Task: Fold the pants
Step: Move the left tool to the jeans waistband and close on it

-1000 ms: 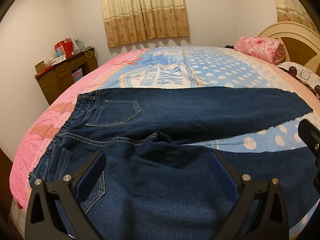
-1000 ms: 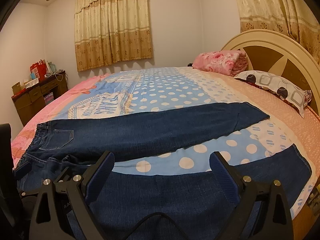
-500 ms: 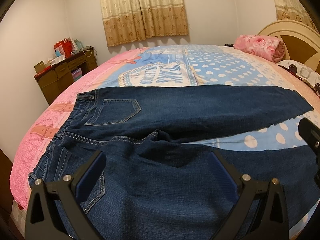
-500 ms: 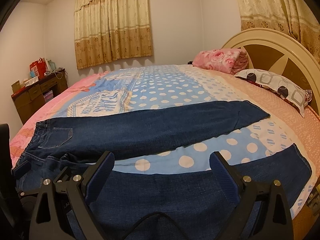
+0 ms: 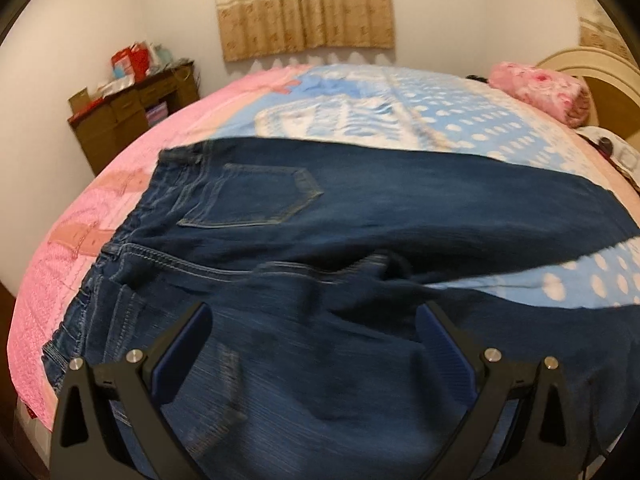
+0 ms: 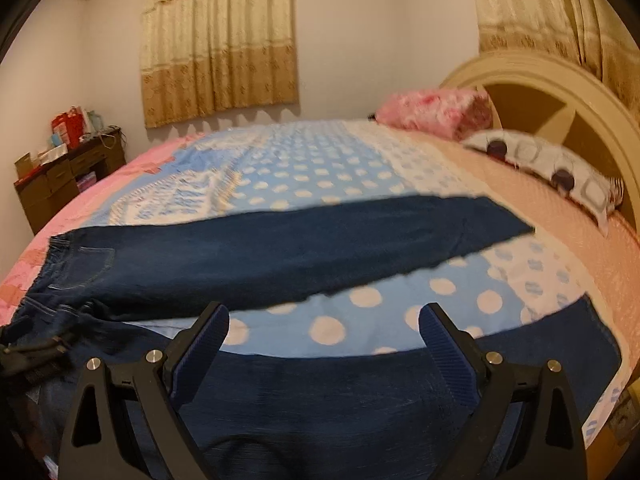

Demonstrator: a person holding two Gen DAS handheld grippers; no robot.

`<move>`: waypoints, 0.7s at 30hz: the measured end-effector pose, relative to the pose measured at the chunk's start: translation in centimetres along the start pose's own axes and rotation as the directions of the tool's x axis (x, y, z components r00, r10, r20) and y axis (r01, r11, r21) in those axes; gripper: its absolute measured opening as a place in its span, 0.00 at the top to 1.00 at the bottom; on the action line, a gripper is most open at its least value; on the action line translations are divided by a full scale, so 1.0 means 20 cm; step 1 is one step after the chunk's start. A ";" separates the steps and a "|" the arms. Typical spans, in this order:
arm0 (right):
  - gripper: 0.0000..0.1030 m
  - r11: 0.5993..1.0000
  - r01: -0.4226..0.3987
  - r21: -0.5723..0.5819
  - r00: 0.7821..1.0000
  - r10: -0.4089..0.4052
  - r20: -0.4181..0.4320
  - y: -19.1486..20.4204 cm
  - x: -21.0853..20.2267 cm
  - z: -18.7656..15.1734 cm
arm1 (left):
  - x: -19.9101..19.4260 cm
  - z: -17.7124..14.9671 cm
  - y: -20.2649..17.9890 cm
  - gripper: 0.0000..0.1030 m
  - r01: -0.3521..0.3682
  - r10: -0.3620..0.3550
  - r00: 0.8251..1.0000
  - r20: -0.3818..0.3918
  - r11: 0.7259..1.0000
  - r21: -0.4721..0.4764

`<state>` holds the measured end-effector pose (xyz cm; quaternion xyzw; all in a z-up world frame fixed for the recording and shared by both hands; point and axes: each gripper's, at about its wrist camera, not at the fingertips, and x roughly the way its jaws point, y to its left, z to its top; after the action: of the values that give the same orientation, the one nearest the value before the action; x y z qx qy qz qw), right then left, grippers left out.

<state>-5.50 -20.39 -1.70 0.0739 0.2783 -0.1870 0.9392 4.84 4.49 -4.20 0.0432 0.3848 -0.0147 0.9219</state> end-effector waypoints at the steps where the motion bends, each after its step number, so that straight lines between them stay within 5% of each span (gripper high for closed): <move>1: 0.06 1.000 -0.011 0.011 1.000 0.011 -0.018 -0.03 0.03 0.00 | 0.02 0.01 0.03 0.00 -0.001 0.001 1.000 -0.008 1.000 0.000; 8: 0.06 0.996 -0.083 -0.027 0.997 0.083 0.001 -0.04 0.11 0.10 | 0.13 0.29 0.39 0.01 -0.008 0.005 1.000 -0.029 0.991 -0.134; 13: 0.06 0.988 -0.130 -0.089 0.990 0.135 0.046 0.06 0.16 0.24 | 0.28 0.58 0.60 0.09 0.058 -0.076 0.996 -0.038 0.933 -0.355; 16: 0.06 0.982 -0.151 -0.113 0.986 0.159 0.057 0.13 0.22 0.30 | 0.43 0.71 0.62 0.17 0.023 -0.070 0.994 -0.090 0.897 -0.441; 21: 0.06 0.973 -0.200 -0.118 0.978 0.205 0.027 0.24 0.38 0.34 | 0.67 0.86 0.57 0.20 -0.147 0.070 0.983 -0.171 0.854 -0.499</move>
<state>5.61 -19.96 -0.07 0.0442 0.2613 -0.0754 0.9613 27.17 14.32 -0.91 -0.1795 0.4384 0.1429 0.8690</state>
